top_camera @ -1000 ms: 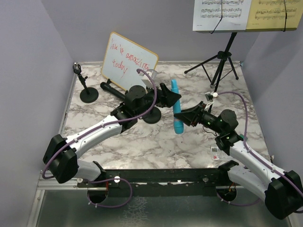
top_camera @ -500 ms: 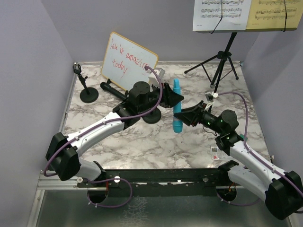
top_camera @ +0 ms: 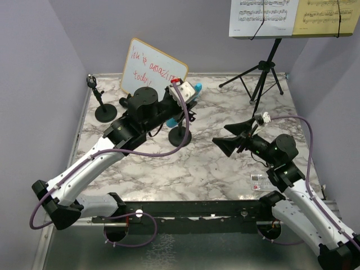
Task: Pack up the instrument practice props
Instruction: Place the microphone at the center of the board.
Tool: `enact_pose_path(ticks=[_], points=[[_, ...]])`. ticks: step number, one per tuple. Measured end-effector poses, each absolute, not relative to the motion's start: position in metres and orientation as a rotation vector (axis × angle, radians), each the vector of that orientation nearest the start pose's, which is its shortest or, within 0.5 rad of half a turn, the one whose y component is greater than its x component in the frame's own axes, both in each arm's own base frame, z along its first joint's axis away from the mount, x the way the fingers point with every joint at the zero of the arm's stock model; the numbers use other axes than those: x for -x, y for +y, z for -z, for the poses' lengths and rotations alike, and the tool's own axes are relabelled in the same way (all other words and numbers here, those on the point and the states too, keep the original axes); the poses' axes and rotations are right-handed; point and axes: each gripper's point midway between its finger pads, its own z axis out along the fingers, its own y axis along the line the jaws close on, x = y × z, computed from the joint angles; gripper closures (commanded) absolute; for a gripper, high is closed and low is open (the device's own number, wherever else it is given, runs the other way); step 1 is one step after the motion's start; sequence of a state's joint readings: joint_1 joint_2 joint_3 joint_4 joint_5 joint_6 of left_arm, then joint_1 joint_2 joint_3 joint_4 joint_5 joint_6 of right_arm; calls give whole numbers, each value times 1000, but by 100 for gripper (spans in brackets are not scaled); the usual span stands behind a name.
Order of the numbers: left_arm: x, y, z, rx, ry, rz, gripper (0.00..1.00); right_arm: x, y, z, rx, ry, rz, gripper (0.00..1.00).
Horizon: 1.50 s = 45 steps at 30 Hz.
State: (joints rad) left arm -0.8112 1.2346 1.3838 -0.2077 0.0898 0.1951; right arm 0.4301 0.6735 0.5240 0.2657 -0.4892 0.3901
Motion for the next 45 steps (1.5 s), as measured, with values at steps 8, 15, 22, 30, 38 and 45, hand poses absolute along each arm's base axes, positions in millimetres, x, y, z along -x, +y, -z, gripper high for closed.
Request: enact_pose_path(ticks=[8, 15, 22, 30, 38, 45], points=[[-299, -237, -348, -1142, 1348, -48, 100, -218, 187, -298, 407, 1444, -896, 0], [-344, -145, -261, -1319, 1522, -411, 100, -212, 180, -305, 403, 1397, -868, 0], [-358, -91, -193, -1423, 1581, -551, 100, -212, 180, -305, 403, 1398, -868, 0], [-383, -62, -135, -1541, 1567, -665, 100, -212, 180, -299, 403, 1410, -868, 0], [-398, -65, -79, -1791, 1536, -665, 100, -214, 181, -295, 403, 1422, -868, 0], [-406, -72, -54, -1920, 1495, -645, 99, -215, 182, -292, 403, 1433, -869, 0]])
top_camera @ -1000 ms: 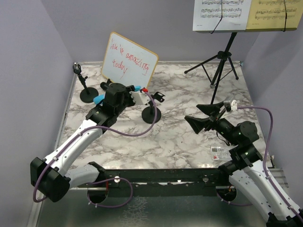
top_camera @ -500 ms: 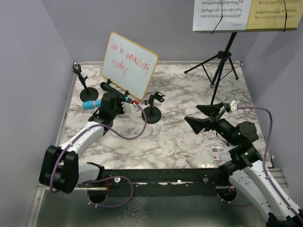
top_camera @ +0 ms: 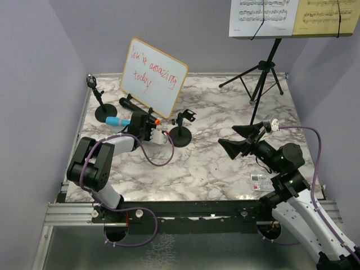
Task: Pack up the instrument practice props
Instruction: Place the microphone at the center of the board.
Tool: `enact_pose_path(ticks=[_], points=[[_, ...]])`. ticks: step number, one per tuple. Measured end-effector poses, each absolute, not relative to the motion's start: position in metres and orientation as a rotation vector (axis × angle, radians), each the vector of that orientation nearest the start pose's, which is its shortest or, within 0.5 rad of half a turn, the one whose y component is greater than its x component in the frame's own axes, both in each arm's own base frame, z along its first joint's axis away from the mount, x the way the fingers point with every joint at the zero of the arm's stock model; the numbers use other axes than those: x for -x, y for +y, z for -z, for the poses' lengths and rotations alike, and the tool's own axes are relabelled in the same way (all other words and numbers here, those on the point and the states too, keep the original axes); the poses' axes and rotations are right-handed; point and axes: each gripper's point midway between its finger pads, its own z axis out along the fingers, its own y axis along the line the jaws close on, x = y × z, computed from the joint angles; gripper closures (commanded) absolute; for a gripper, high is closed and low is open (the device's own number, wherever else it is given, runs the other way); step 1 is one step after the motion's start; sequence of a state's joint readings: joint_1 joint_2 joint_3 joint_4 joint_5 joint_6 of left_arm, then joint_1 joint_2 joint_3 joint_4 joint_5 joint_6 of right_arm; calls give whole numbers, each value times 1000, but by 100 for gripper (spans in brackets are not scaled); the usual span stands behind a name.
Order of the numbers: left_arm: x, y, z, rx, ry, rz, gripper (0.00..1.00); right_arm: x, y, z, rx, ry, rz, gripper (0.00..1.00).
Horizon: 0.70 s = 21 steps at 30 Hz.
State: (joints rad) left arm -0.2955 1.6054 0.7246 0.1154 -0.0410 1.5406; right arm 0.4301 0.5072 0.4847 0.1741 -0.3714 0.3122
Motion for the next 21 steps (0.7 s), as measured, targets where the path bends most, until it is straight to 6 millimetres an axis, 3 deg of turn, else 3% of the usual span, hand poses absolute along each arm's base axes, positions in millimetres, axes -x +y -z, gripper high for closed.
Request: enact_pose_path(ticks=[4, 7, 14, 21], points=[[-413, -78, -40, -1985, 1473, -635, 93, -216, 182, -291, 404, 1436, -868, 0], [-419, -81, -34, -2024, 1447, -642, 83, -216, 182, -291, 405, 1437, -866, 0], [-433, -88, -34, -2054, 1402, -662, 54, -217, 182, -288, 411, 1446, -859, 0], [-440, -88, -39, -2049, 1387, -690, 37, -217, 182, -286, 413, 1452, -856, 0]])
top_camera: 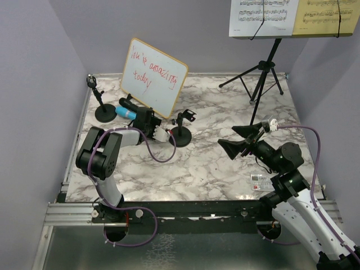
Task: Pack up the instrument practice props
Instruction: Place the microphone at the center of the board.
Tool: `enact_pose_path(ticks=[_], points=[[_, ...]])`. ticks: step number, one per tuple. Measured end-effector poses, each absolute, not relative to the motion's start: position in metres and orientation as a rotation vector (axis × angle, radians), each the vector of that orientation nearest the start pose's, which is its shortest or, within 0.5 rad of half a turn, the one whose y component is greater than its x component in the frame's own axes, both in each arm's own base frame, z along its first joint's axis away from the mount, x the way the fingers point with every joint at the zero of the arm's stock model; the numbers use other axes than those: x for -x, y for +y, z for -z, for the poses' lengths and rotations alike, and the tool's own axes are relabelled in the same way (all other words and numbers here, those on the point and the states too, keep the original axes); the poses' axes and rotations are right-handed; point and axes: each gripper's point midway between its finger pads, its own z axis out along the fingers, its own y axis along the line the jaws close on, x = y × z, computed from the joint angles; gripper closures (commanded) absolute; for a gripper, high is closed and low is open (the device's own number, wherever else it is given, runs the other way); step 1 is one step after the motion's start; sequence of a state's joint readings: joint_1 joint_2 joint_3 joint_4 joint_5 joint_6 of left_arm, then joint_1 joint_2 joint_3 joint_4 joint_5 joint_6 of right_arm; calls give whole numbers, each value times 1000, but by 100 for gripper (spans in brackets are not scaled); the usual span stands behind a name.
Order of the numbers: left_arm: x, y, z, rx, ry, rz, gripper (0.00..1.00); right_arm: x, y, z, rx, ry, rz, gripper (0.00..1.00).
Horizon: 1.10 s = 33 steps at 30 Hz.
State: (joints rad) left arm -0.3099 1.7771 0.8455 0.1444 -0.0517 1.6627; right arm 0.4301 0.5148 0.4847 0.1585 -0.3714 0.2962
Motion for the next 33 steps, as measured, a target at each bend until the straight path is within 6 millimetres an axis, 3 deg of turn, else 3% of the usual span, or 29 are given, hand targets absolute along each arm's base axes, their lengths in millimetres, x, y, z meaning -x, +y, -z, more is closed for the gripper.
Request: enact_pose_path(ticks=[13, 24, 29, 33], points=[[-444, -76, -48, -1921, 1492, -714, 25, -217, 182, -286, 416, 1454, -858, 0], [-436, -52, -84, -1576, 1692, -656, 20, -215, 185, -284, 436, 1460, -874, 0], [-431, -46, -94, -1337, 1824, -568, 19, -214, 187, -282, 443, 1466, -879, 0], [-435, -33, -115, -992, 1950, -494, 14, -214, 187, -281, 442, 1471, -880, 0]])
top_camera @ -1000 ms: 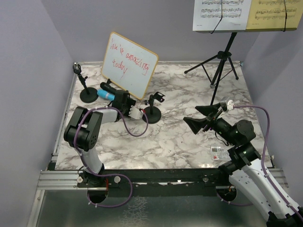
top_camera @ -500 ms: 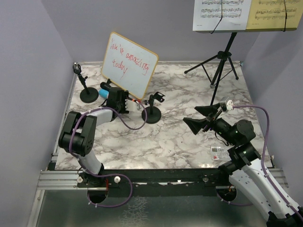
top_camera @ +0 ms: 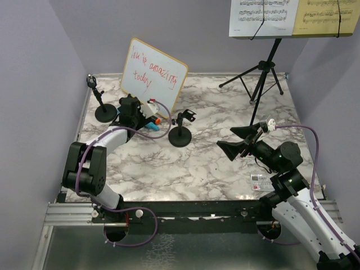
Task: Pack up the instrument practice props
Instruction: Place the microphone at the center of the board, then pick up the microphone stand at the center of the board.
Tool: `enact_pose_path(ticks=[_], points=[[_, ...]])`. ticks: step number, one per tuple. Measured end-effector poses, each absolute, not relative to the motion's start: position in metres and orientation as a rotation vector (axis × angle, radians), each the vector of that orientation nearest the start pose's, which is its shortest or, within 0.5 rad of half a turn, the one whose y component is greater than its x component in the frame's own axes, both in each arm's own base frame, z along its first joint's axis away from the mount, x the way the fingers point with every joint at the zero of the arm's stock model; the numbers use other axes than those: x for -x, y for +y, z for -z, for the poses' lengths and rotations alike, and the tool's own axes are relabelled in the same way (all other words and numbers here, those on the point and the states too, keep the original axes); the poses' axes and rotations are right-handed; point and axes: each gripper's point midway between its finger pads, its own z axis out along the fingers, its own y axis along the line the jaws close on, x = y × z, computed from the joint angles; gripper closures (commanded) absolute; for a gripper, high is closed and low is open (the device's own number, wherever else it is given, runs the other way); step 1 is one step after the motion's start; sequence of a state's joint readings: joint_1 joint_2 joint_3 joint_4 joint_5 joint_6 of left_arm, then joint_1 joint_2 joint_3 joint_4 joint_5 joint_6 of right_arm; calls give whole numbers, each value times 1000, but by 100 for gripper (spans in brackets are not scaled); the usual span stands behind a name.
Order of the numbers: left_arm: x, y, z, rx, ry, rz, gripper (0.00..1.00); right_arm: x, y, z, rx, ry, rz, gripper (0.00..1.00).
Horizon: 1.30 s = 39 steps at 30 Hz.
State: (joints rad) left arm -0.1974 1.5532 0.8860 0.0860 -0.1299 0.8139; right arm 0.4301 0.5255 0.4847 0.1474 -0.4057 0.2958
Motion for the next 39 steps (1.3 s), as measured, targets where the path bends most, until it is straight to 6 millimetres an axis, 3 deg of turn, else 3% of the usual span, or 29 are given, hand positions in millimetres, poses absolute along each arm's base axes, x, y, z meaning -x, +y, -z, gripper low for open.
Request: enact_pose_path(ticks=[2, 4, 7, 12, 18, 28, 34, 39], points=[[-436, -32, -129, -826, 1987, -436, 14, -214, 187, -280, 442, 1473, -880, 0], [-437, -36, -147, -663, 2006, -352, 3, -214, 187, -280, 442, 1474, -880, 0], [-432, -53, -166, -509, 2003, -179, 1, -214, 187, -280, 442, 1475, -880, 0], [-406, -85, -181, -440, 1965, 89, 3, -213, 187, -281, 444, 1472, -882, 0], [-370, -125, -187, -562, 1879, 323, 4, -210, 187, -283, 457, 1459, -891, 0], [-340, -200, -189, -938, 1682, 490, 7, -206, 189, -285, 478, 1448, -899, 0], [-355, -226, -174, -1079, 1646, 535, 13, -206, 189, -285, 482, 1445, -896, 0], [-372, -240, -175, -1142, 1608, 553, 24, -206, 189, -284, 484, 1445, -894, 0]])
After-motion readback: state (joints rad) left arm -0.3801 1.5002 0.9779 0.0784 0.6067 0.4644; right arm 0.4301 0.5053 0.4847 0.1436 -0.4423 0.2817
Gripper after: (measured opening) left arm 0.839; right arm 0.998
